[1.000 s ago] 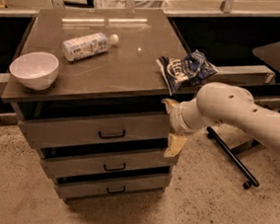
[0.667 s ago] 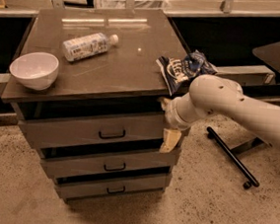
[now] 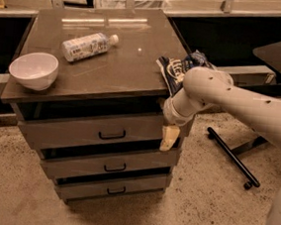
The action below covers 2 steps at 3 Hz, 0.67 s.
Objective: Open top drawer
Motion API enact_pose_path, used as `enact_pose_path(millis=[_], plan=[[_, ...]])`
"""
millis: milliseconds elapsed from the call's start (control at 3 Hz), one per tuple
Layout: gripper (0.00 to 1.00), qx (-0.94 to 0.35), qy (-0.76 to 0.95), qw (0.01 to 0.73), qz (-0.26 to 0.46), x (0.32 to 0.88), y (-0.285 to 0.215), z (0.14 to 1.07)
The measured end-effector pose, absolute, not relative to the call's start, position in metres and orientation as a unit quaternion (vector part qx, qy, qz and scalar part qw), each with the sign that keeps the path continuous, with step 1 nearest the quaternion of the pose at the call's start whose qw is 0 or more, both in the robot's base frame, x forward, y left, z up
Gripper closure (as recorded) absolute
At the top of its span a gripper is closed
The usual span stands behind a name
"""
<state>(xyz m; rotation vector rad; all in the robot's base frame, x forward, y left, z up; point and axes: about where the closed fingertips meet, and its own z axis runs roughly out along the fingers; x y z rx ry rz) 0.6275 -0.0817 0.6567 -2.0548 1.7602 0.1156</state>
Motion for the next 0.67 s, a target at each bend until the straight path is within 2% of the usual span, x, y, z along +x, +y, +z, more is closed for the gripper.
enact_pose_path(millis=[333,667], plan=[[0.02,-0.728,0.651,0.209,0.054,0.6352,-0.0907,0.6497],[0.25,-0.728,0.651,0.209,0.054,0.6351,-0.0907,0.6497]])
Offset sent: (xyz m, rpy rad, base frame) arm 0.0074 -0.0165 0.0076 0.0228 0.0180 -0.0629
